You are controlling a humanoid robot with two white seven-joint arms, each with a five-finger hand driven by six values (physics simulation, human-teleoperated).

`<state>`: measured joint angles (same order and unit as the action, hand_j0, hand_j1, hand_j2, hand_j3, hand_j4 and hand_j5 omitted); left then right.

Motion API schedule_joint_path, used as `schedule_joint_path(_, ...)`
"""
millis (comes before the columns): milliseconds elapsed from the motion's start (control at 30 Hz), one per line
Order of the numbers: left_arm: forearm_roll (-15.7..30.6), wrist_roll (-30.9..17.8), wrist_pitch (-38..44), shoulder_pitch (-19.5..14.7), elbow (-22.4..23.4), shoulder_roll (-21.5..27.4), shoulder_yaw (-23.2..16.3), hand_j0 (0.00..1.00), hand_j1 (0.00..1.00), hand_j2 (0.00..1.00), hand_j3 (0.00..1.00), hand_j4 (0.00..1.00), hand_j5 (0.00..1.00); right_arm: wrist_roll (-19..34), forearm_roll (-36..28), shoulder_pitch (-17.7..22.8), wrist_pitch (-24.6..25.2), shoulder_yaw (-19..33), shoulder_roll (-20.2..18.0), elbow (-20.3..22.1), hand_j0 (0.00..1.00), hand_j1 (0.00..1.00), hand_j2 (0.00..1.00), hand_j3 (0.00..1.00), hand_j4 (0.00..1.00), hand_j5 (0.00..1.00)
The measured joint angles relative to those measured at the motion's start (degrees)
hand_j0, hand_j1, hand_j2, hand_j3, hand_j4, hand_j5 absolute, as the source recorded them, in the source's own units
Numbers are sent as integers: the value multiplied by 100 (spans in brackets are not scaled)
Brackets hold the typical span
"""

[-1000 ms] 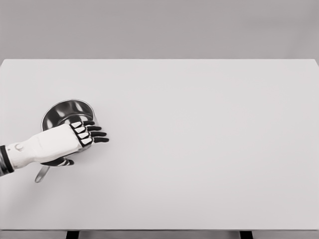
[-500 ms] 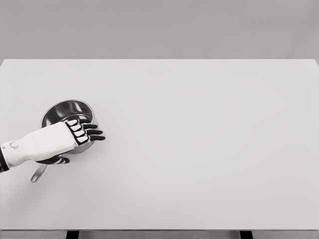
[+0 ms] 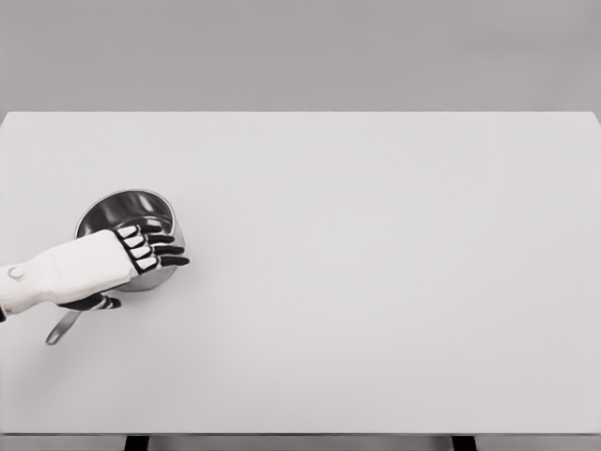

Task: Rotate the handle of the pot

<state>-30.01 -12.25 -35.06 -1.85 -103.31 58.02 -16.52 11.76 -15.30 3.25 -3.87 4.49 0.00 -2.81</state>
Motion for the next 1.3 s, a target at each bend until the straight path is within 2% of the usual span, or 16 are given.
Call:
schedule_joint_path(867,112,0,0,211,5,196,272,100,100,100,100,100,100,0,0,0,-1,0,0,0,100,100,100,100,100,100)
schedule_joint_path(1000,128,0,0,334,5,220,376,100,100,100,100,100,100,0,0,0,-1,0,0,0,100,100,100,100,100,100)
schedule_joint_path(1300,321,0,0,343,-2,286,618,100,100,100,100,100,100,0,0,0,-1,0,0,0,100,100,100,100,100,100)
